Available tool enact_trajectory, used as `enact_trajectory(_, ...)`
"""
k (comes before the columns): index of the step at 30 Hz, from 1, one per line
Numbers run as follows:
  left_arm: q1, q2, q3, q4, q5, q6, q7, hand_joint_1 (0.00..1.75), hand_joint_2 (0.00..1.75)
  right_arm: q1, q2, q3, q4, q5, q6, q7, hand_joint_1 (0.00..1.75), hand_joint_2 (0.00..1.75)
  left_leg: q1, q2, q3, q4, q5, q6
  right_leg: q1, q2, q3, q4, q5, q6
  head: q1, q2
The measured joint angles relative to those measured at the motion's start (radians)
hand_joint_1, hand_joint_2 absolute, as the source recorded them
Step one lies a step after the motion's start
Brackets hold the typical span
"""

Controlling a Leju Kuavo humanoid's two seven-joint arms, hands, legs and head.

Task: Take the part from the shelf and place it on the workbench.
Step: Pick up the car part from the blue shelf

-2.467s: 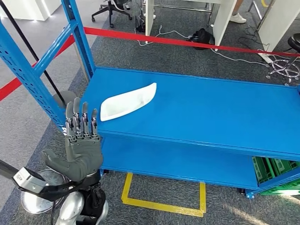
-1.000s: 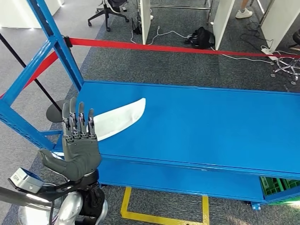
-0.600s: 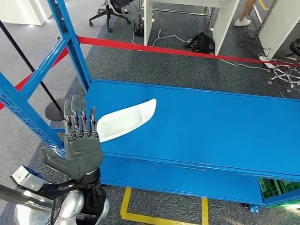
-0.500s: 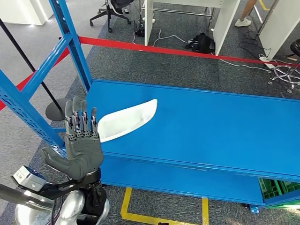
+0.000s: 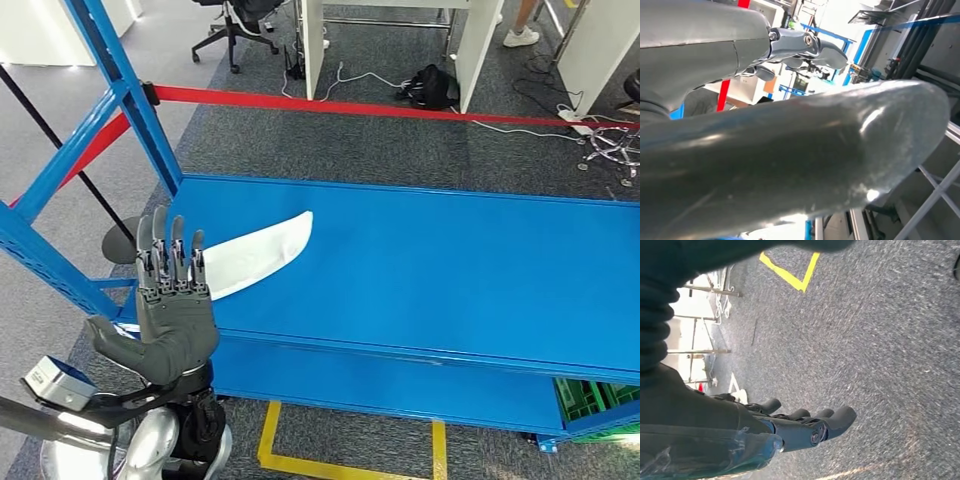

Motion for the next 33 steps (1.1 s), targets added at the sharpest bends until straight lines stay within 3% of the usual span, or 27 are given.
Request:
enact_trajectory(1, 0.000, 0.000, 0.000, 0.000, 0.000, 0.001, 0.000, 0.00, 0.00, 0.000, 0.000, 0.000, 0.000, 0.001, 0.000, 0.000, 0.00, 1.75, 0.001, 0.000, 0.007, -0.016, 0.020, 0.001, -0.001, 0.000, 0.000, 0.000, 0.000, 0.000, 0.000, 0.000)
enact_trajectory(3, 0.000, 0.000, 0.000, 0.000, 0.000, 0.001, 0.000, 0.00, 0.00, -0.001, -0.001, 0.000, 0.000, 0.002, 0.000, 0.003, 0.00, 1.75, 0.009, 0.002, 0.069, -0.134, 0.089, -0.012, -0.001, 0.002, 0.002, 0.003, -0.002, 0.001, -0.001, 0.000)
enact_trajectory(4, 0.000, 0.000, 0.000, 0.000, 0.000, 0.001, 0.000, 0.00, 0.00, -0.001, -0.004, 0.000, -0.001, 0.004, -0.001, 0.006, 0.00, 1.75, 0.015, 0.001, 0.103, -0.201, 0.108, -0.027, 0.002, 0.004, -0.001, 0.009, -0.006, 0.002, -0.005, 0.000)
enact_trajectory(6, 0.000, -0.001, 0.000, 0.000, 0.000, 0.002, 0.000, 0.00, 0.00, -0.003, -0.008, 0.000, -0.003, 0.006, -0.003, 0.014, 0.00, 1.75, 0.024, -0.003, 0.137, -0.267, 0.120, -0.026, 0.011, 0.007, -0.007, 0.018, -0.011, 0.005, -0.008, 0.000)
enact_trajectory(8, 0.001, -0.002, 0.000, 0.000, 0.000, 0.004, 0.000, 0.00, 0.00, -0.002, -0.010, 0.000, -0.003, 0.007, -0.005, 0.017, 0.00, 1.75, 0.023, -0.007, 0.137, -0.271, 0.118, -0.006, 0.013, 0.008, -0.008, 0.016, -0.009, 0.009, -0.002, 0.000)
enact_trajectory(15, 0.000, -0.002, 0.000, 0.000, 0.000, 0.004, 0.000, 0.00, 0.00, -0.002, -0.011, -0.001, -0.003, -0.001, -0.001, 0.007, 0.00, 1.75, 0.016, -0.007, 0.136, -0.271, 0.118, 0.004, 0.007, 0.007, -0.001, 0.003, -0.001, 0.025, 0.001, 0.000)
enact_trajectory(33, 0.000, 0.001, -0.003, 0.018, -0.044, 0.022, 0.034, 0.00, 0.00, -0.002, -0.009, -0.005, -0.003, -0.001, 0.011, 0.000, 0.00, 1.75, 0.014, -0.007, 0.136, -0.272, 0.120, 0.007, 0.006, 0.007, -0.002, 0.003, -0.001, 0.027, 0.000, 0.000)
